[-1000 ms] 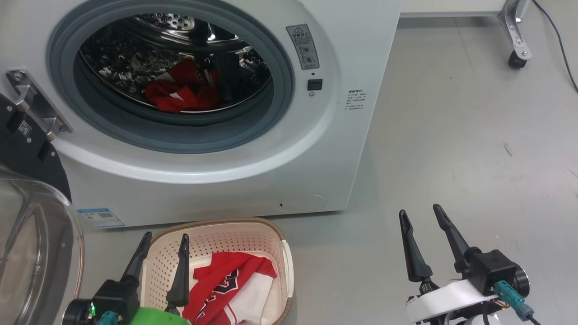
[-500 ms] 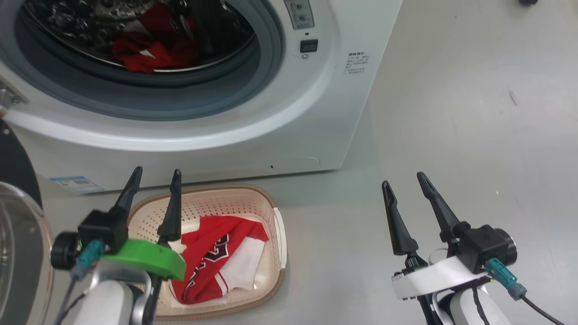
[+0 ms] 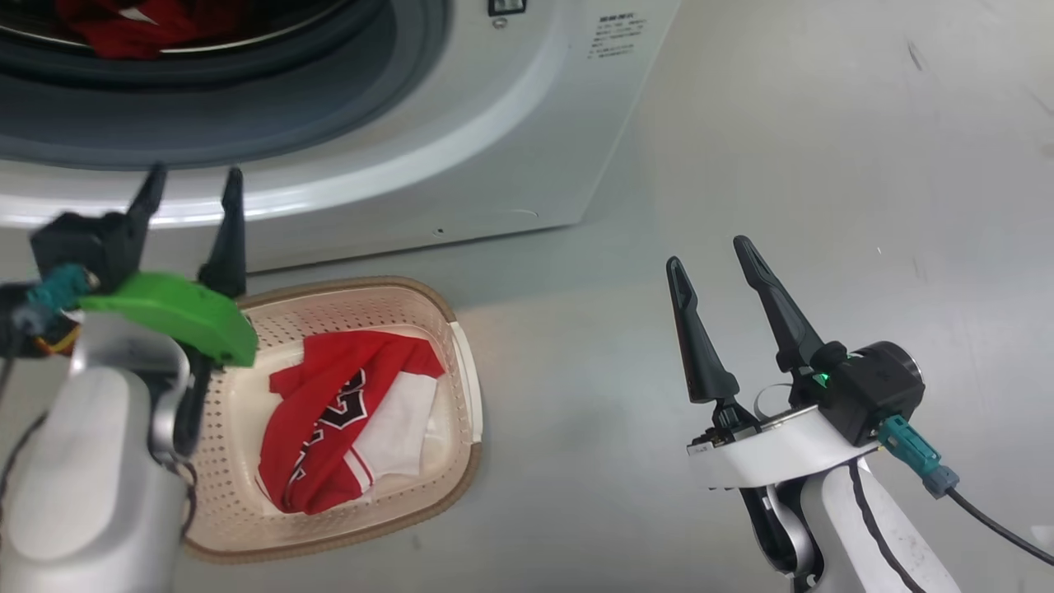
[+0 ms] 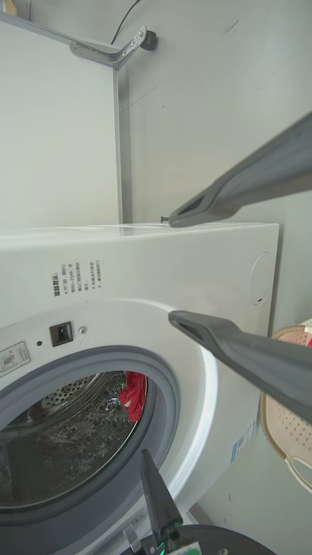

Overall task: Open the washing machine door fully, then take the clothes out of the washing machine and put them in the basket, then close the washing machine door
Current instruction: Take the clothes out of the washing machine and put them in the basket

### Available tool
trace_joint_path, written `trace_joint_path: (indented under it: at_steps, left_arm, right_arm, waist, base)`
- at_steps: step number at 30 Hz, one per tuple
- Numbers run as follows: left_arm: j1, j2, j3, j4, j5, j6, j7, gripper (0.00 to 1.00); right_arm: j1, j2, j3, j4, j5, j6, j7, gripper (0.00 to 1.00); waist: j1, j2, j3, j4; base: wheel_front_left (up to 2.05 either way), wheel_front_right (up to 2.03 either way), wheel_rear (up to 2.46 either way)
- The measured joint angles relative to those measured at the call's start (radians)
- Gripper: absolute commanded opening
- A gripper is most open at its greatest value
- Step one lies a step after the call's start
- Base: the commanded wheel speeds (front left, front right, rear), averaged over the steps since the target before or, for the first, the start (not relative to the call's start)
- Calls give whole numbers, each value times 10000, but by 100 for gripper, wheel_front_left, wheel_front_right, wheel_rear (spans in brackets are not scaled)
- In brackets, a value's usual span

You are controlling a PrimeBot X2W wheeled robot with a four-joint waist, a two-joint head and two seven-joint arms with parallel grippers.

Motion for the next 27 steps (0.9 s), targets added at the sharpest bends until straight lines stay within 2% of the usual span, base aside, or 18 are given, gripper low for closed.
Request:
trace_joint_path:
  at_steps: [13, 27]
  left_arm:
    - [-2511, 1338, 226, 1085, -215, -393, 1873, 100]
    - [-4883, 2594, 336, 1553, -140, -531, 3411, 100]
  right_arm:
    - [-534, -8, 382, -42, 564, -276, 0, 100]
    - [-977, -6, 811, -155, 995, -449, 0, 100]
  waist:
    - [0, 0, 1066, -980]
    - [0, 0, 1813, -1724]
  base:
    - [0, 0, 0]
    - [0, 0, 0]
